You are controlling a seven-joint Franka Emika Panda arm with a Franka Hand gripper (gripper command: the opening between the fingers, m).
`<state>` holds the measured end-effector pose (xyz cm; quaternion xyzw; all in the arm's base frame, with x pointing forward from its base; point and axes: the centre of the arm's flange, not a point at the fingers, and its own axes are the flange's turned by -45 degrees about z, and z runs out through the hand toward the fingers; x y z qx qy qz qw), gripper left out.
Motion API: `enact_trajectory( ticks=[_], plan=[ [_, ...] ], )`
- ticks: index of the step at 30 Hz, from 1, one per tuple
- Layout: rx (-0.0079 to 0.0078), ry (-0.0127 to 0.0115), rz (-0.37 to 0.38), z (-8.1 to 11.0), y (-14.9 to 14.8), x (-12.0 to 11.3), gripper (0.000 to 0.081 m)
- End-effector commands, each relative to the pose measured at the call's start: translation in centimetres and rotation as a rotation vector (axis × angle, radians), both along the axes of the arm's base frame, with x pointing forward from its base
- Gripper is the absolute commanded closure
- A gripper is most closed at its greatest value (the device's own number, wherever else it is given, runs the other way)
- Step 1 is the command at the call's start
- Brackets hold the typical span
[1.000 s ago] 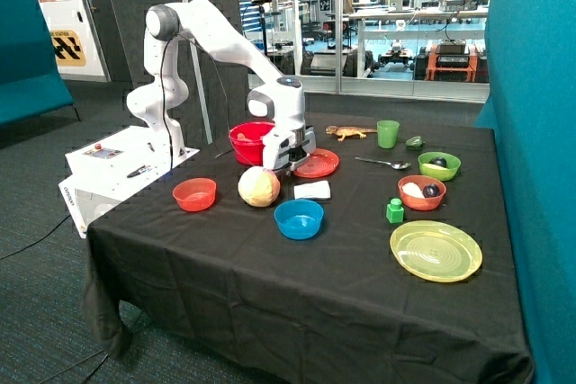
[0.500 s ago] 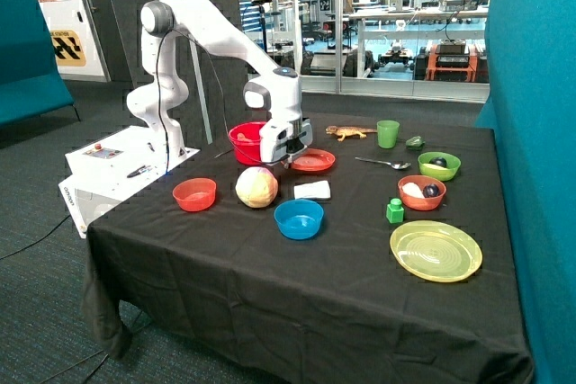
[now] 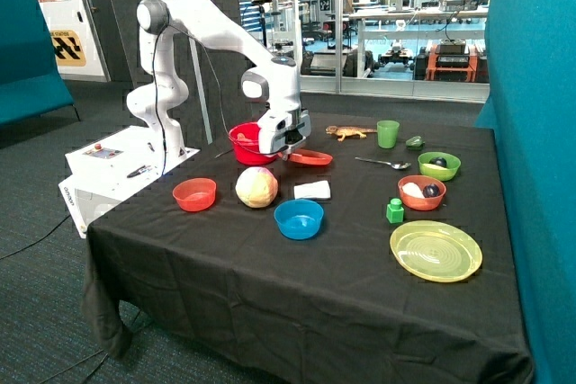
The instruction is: Hide the teddy bear in the red bowl
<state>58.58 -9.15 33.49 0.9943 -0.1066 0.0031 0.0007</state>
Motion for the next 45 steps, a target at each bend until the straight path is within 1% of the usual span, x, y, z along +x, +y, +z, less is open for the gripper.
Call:
enact_trajectory(
  ticks=[1, 8, 15, 23, 29, 35, 45],
  plan=[
    [0.0020, 0.0059, 0.006, 2.2, -0.5, 1.2, 0.0808],
    [0.0019, 0.0060, 0.023, 4.5, -0.6, 2.6, 0.0808],
    [0.0018, 0.0060, 0.056, 6.6, -0.3, 3.0, 0.0808],
    [0.0017, 0.0060, 0.090, 8.6, 0.2, 3.0, 0.0808],
    [0.0017, 0.0060, 0.114, 9.9, 0.7, 2.3, 0.0808],
    [0.0016, 0.0061, 0.135, 10.4, 1.0, 1.1, 0.0808],
    [0.0015, 0.0061, 0.161, 9.8, 1.1, -1.5, 0.0808]
  ],
)
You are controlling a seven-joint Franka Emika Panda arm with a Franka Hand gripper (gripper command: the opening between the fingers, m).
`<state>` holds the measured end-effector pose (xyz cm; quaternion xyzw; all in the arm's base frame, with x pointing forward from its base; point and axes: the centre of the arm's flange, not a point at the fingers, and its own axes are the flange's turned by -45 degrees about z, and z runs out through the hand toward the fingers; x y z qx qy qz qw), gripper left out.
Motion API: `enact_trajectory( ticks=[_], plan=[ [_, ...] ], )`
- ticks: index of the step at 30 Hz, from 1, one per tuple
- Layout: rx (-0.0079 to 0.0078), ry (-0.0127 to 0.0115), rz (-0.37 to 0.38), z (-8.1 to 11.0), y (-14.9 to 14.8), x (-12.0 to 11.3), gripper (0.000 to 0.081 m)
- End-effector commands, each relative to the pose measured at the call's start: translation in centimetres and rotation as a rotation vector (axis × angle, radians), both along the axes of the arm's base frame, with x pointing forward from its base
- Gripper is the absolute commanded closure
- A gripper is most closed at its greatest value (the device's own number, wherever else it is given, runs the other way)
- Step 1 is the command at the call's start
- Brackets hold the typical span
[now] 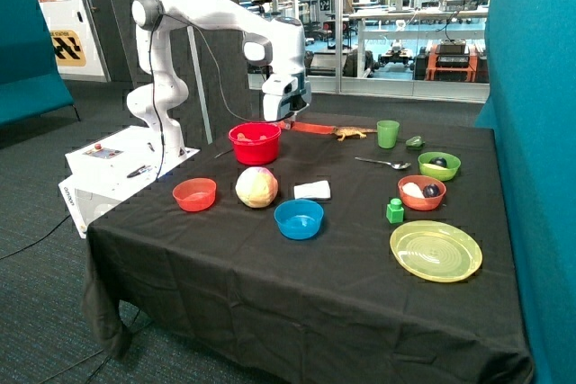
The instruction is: Hide the teddy bear in the red bowl
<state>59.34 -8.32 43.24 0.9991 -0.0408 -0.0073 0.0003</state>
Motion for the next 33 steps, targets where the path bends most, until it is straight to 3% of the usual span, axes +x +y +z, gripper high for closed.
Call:
enact_trajectory(
  ticks=[1, 20, 33],
  plan=[
    [0.0002, -0.0146, 0.032, 0.0, 0.4, -2.4, 0.0808],
    [0.0006, -0.0145, 0.086, -1.0, 1.8, -5.9, 0.0808],
    [0.0006, -0.0145, 0.084, -1.5, 1.0, -7.9, 0.0808]
  ],
)
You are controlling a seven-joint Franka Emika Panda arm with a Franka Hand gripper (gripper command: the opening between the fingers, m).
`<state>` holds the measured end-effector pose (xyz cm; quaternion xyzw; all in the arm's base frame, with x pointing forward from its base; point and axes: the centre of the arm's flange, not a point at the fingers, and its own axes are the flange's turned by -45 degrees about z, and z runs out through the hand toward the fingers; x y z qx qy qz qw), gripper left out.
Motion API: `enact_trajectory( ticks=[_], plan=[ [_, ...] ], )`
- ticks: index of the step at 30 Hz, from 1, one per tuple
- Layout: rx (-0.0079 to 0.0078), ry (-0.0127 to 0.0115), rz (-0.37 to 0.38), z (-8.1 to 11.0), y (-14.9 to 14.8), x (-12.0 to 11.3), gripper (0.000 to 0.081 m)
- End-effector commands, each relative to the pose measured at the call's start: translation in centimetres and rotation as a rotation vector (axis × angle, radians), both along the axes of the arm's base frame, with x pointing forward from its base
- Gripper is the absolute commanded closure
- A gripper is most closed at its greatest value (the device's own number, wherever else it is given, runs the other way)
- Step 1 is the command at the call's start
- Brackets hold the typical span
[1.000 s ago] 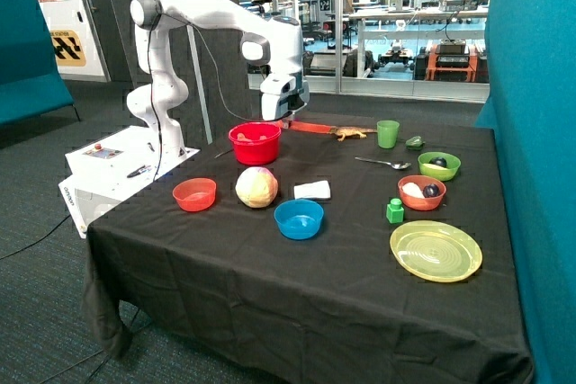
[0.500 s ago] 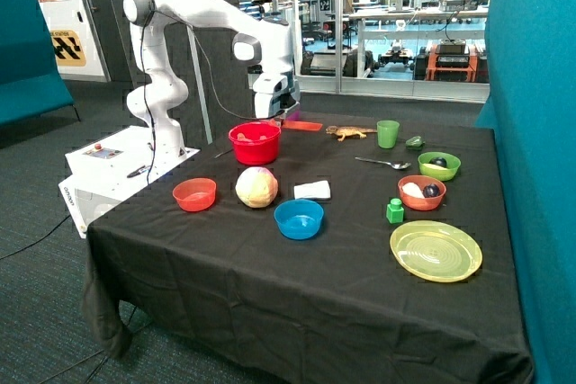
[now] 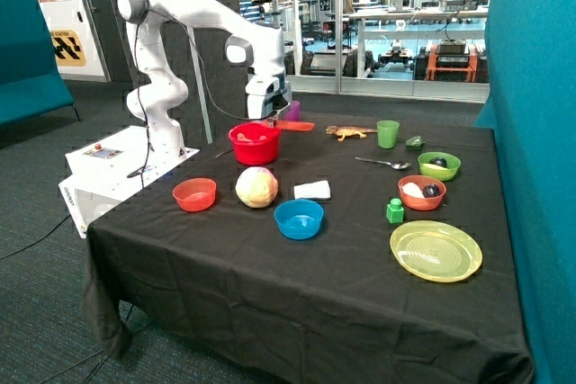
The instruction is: Hide the teddy bear in the red bowl
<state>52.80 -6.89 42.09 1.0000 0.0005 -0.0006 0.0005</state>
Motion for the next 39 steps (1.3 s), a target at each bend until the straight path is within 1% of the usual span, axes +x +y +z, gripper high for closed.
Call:
enact_trajectory(
  ticks=[1, 7, 11, 13, 16, 20, 24, 28, 30, 33, 39],
  plan=[
    [0.0009, -0.0011, 0.002, -0.3, -0.4, -1.5, 0.0808],
    [0.0009, -0.0011, 0.010, -0.5, -0.1, -2.3, 0.0808],
    [0.0009, -0.0011, 0.023, 0.1, 0.7, -2.2, 0.0808],
    [0.0010, -0.0011, 0.038, 1.5, 1.5, -1.4, 0.0808],
    [0.0010, -0.0011, 0.053, 2.6, 2.2, -0.8, 0.0808],
    [0.0010, -0.0011, 0.074, 3.8, 3.3, -0.4, 0.0808],
    [0.0010, -0.0011, 0.080, 4.5, 4.1, -0.6, 0.0808],
    [0.0010, -0.0011, 0.085, 4.4, 4.2, -1.5, 0.0808],
    [0.0010, -0.0011, 0.090, 3.9, 4.0, -2.3, 0.0808],
    [0.0010, -0.0011, 0.085, 3.5, 3.8, -3.1, 0.0808],
    [0.0010, -0.0011, 0.076, 2.7, 3.0, -5.3, 0.0808]
  ],
)
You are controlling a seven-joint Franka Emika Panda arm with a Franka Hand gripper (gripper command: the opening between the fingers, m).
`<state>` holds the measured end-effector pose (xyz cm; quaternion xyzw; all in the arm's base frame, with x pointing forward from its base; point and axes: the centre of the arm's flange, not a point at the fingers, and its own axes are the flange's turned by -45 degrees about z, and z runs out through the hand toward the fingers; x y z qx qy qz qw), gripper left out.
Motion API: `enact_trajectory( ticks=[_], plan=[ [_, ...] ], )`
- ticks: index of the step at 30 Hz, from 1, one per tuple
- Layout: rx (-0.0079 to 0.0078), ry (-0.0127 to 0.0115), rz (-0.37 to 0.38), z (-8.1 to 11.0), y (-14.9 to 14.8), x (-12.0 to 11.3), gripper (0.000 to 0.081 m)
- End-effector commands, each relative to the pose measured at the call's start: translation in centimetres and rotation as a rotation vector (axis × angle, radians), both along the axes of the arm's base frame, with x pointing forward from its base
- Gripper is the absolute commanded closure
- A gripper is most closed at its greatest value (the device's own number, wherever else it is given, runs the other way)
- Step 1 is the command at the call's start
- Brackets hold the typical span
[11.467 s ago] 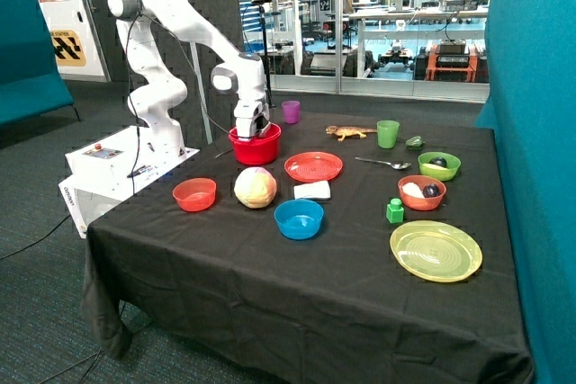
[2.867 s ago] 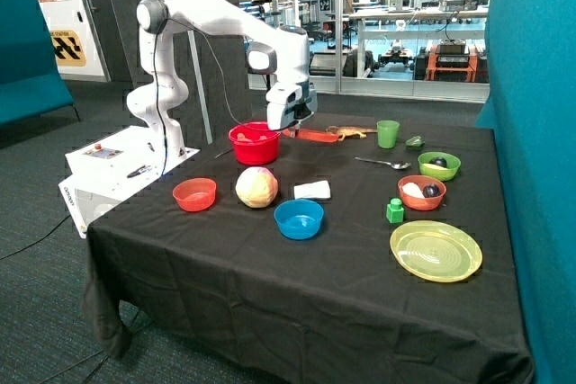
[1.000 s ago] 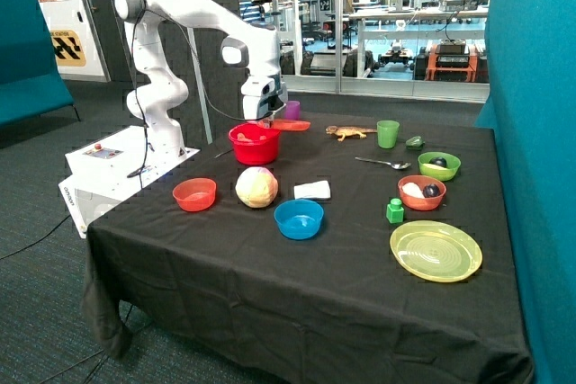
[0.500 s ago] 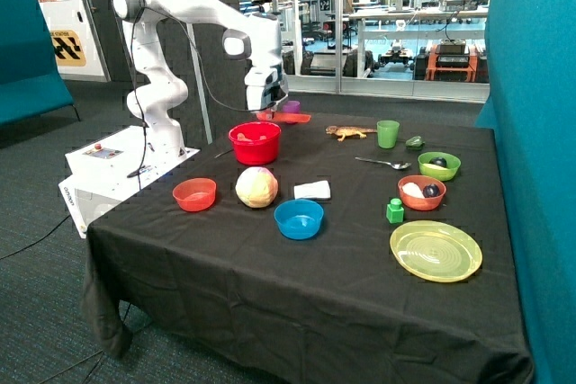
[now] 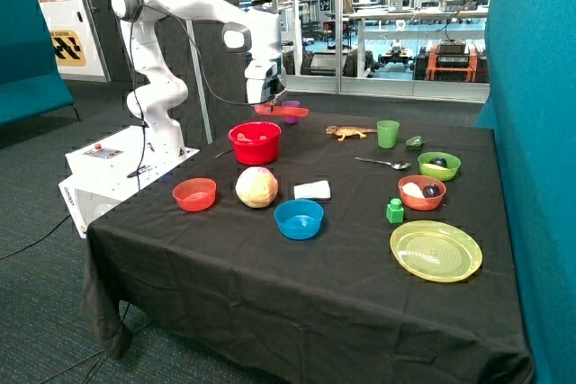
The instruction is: Hide the teddy bear in the red bowl
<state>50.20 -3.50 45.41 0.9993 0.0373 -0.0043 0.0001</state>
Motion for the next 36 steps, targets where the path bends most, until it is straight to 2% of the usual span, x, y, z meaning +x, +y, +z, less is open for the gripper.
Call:
enact_trajectory(
  ticks=[1, 21, 30, 36],
  plan=[
    [0.0005, -0.0085, 0.000, -0.7, -0.5, -2.9, 0.0808],
    [0.0005, -0.0085, -0.008, -2.2, -2.6, -7.3, 0.0808],
    [0.0004, -0.0085, -0.028, -2.9, -4.3, -7.6, 0.0808],
    [0.0004, -0.0085, -0.024, -3.8, -4.1, -8.1, 0.0808]
  ],
)
